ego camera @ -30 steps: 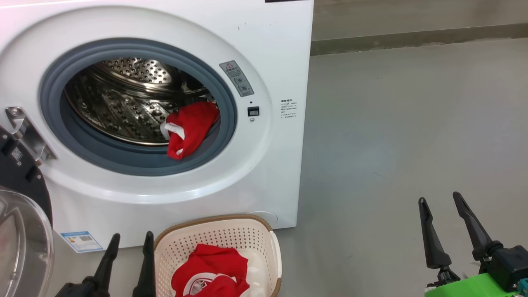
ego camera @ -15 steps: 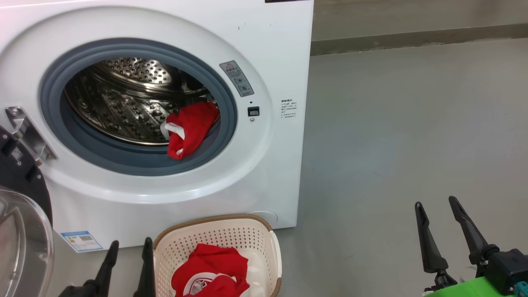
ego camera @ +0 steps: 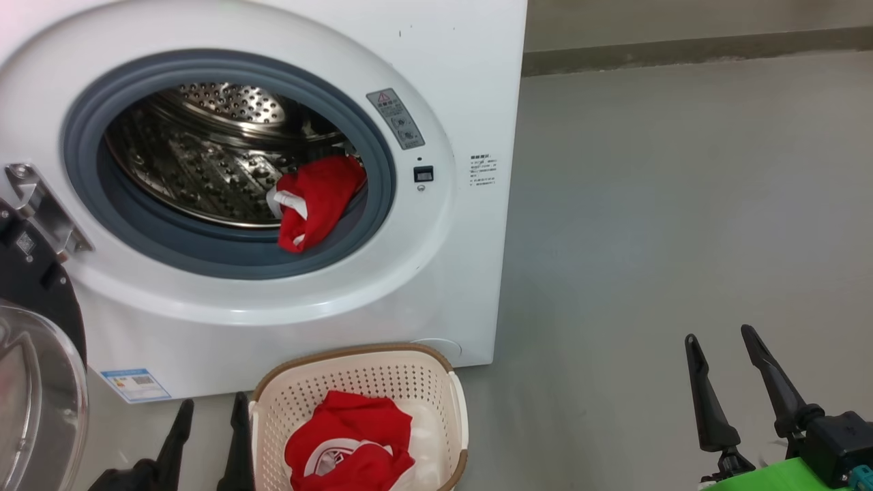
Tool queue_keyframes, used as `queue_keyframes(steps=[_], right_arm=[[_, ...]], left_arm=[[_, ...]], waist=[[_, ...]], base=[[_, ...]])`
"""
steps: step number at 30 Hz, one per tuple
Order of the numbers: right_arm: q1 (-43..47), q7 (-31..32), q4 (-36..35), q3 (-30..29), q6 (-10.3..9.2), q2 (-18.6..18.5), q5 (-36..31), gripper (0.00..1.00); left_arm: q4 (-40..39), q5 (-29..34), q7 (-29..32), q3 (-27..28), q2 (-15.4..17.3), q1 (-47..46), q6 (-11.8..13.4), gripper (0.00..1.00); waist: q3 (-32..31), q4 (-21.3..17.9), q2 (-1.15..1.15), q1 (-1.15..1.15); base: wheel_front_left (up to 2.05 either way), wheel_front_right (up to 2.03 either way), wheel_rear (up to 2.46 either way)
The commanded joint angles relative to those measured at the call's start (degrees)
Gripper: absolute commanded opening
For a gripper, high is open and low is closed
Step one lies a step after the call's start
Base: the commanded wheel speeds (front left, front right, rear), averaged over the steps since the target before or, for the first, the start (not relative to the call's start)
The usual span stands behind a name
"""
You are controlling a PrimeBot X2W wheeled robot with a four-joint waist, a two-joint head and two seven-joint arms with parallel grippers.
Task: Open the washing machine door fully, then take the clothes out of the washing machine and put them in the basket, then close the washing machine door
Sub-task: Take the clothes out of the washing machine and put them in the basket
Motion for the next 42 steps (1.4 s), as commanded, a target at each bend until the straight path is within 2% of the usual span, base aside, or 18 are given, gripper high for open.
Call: queue_keyframes(steps=[1, 9, 19, 30, 42], right_arm=[[-1.8, -0.4, -1.5, 1.5, 0.35, -0.7, -0.1, 1.0], [-3.2, -0.4, -1.4, 2.7, 0.35, -0.7, 0.4, 1.0], [-8.9, -0.4, -1.1, 5.8, 0.35, -0.7, 1.4, 1.0], [-14.8, -0.4, -0.5, 8.4, 0.35, -0.7, 2.0, 1.0], [-19.1, -0.4, 0.0, 9.8, 0.35, -0.7, 1.6, 1.0]], left_arm=[[-0.8, -0.7, 0.0, 1.7, 0.5, -2.9, 0.1, 1.0], [3.4, -2.8, 0.1, 0.9, 0.2, -7.9, -0.9, 1.0], [10.6, -2.4, -2.6, -0.1, 0.9, -21.5, -2.1, 1.0], [19.7, -4.4, -4.3, 0.5, 1.9, -38.6, -4.7, 1.0], [32.2, -5.0, -5.1, 1.2, 5.7, -55.6, -6.8, 1.0]], waist=[[0.8, 0.3, 0.0, 0.0], [4.6, 1.3, 0.0, 0.0], [14.6, 1.9, 0.0, 0.0], [24.4, 0.0, 0.0, 0.0], [32.0, -3.5, 0.0, 0.0]], base=[[0.0, 0.0, 0.0], [0.0, 0.0, 0.0], [0.0, 0.0, 0.0], [0.0, 0.0, 0.0], [0.0, 0.0, 0.0]])
